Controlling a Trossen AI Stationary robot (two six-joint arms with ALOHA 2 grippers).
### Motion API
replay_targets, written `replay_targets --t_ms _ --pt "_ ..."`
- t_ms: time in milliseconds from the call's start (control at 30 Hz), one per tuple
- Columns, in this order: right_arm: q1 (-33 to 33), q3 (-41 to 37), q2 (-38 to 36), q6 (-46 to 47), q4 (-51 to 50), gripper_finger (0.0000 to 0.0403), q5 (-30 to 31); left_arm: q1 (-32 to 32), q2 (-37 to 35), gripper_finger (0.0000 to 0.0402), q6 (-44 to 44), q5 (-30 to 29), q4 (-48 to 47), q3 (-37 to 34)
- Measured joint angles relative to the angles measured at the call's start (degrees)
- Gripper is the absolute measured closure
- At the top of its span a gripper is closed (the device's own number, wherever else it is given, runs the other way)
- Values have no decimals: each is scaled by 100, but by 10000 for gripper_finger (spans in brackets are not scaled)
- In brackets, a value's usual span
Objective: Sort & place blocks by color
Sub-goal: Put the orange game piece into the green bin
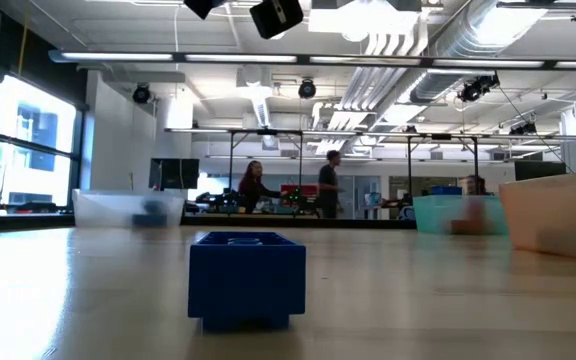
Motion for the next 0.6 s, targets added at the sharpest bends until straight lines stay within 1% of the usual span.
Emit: replay_targets --t_ms 100,267,300,433,600 --pt "0 0 0 -42 5 240 0 4 4 288 -78 -30 59 0" --pt "-2 0 -2 -157 18 317 -53 -1 4 287 -95 -118 61 0" --pt "-2 0 -2 -190 25 323 -60 -2 3 286 -97 -135 65 0" --pt "-2 0 -8 -156 -17 322 -49 -7 4 273 -93 -176 66 0" --pt "-47 0 -11 142 -122 328 52 -6 1 236 -95 -355 51 0"
